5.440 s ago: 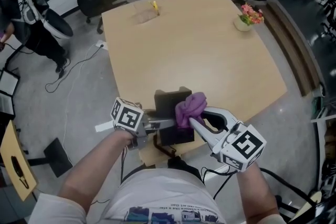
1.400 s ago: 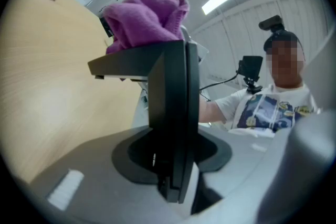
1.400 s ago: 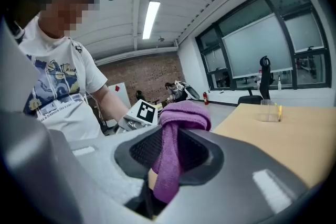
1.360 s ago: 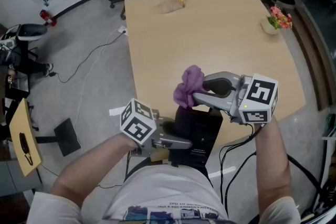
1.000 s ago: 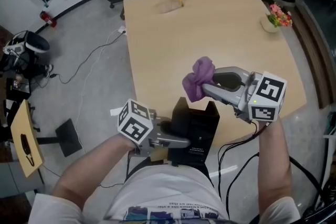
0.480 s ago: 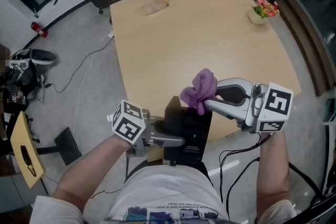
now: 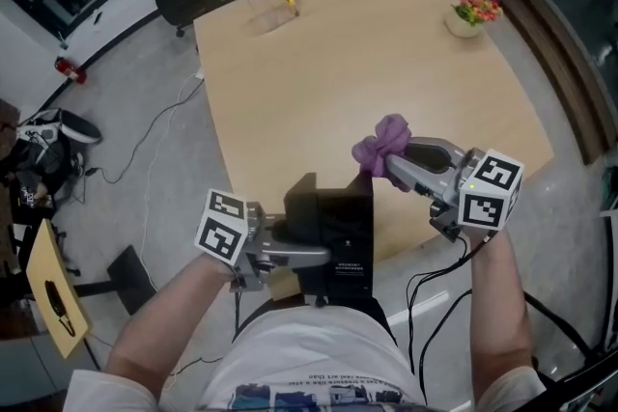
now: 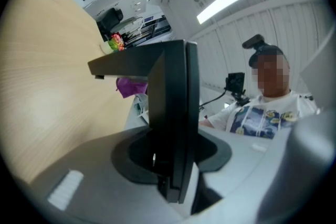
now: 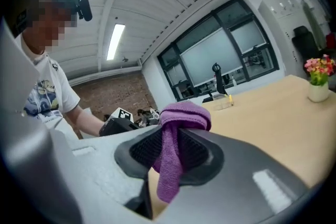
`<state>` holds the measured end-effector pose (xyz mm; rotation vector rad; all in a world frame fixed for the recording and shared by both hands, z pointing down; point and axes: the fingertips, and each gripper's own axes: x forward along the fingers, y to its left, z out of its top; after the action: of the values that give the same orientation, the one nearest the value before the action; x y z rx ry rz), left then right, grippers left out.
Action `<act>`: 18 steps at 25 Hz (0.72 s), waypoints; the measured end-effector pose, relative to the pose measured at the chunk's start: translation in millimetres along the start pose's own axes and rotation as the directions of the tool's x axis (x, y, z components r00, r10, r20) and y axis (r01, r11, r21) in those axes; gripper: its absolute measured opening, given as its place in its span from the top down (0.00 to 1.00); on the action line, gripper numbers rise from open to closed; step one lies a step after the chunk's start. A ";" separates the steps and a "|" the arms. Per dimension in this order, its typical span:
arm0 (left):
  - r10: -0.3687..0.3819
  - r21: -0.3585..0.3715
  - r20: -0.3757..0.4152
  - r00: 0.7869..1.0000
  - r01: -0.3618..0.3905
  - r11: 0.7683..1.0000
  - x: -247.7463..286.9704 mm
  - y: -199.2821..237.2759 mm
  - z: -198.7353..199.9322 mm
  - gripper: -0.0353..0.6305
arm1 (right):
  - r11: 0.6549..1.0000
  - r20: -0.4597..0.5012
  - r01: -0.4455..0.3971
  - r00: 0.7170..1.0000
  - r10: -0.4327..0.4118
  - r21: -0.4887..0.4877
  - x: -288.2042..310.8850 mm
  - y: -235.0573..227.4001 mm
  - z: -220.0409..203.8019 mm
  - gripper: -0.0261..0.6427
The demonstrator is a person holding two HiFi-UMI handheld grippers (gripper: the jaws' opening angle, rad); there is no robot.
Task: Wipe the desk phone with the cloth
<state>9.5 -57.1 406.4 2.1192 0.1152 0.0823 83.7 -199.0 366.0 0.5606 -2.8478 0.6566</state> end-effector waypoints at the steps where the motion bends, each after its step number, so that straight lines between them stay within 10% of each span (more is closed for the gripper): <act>1: -0.018 -0.001 0.025 1.000 0.018 1.000 -4.2 -0.3 4.1 0.68 | 1.000 0.024 0.010 1.000 -0.011 0.027 -2.3 -1.0 2.0 0.82; 18: -0.208 0.033 0.045 0.977 0.206 0.978 -29.0 3.5 33.9 0.68 | 0.942 0.138 -0.255 0.964 0.228 0.220 -6.5 85.9 -28.4 0.82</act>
<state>-15.6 -90.9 391.3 2.1237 0.3094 -0.0947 58.0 -112.5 356.4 0.2858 -2.9919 1.0487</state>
